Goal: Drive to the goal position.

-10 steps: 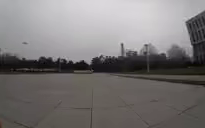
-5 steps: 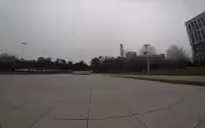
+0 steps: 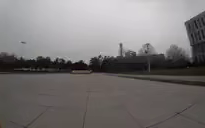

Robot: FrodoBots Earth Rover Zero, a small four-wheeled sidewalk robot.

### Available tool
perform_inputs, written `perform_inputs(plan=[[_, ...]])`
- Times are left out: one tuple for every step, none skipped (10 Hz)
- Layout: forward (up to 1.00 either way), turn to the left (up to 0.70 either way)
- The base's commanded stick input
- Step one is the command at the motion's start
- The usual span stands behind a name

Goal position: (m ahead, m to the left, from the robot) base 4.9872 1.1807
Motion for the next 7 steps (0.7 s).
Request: perform_inputs(plan=[[0.70, -0.01], [0.70, -0.01], [0.70, -0.01], [0.70, -0.01], [0.70, -0.01], [0.70, -0.01], [0.70, -0.01]])
